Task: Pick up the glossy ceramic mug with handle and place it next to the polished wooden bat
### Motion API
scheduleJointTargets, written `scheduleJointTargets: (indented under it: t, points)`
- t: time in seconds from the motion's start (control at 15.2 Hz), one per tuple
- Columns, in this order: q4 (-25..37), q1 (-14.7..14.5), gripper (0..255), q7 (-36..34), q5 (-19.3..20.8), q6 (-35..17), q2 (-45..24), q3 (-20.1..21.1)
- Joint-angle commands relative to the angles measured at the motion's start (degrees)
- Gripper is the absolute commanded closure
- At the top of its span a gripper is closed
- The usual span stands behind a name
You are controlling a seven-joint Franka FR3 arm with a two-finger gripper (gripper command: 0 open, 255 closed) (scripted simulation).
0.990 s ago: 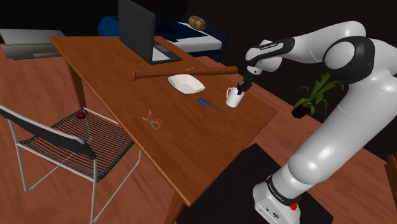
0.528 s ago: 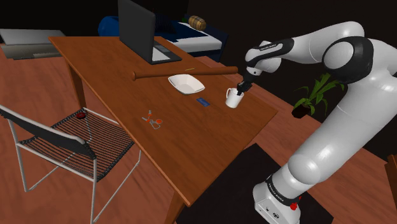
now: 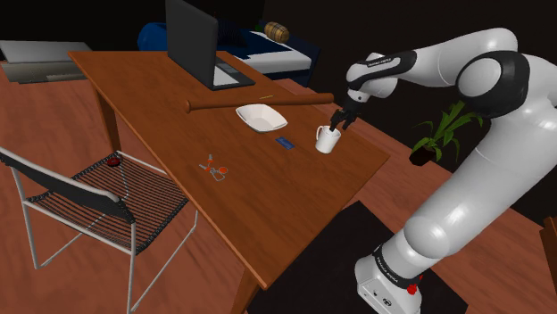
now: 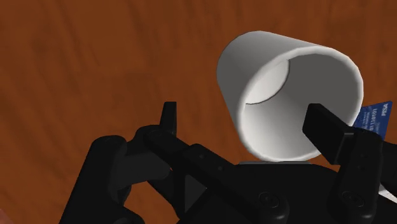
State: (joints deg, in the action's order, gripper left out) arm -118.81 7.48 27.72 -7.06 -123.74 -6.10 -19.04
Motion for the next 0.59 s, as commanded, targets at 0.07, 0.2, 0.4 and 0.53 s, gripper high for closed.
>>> scheduleJointTargets:
  t: [0.07,0.2,0.4,0.53]
  points:
    - [2.6,0.1,0,-0.7,1.1,4.6,2.1,-0.3]
    - [2.6,0.1,0,-0.7,1.1,4.6,2.1,-0.3]
    - [2.6,0.1,0,-0.7,1.1,4.6,2.1,-0.3]
    - [2.6,0.1,0,-0.7,1.1,4.6,2.1,-0.3]
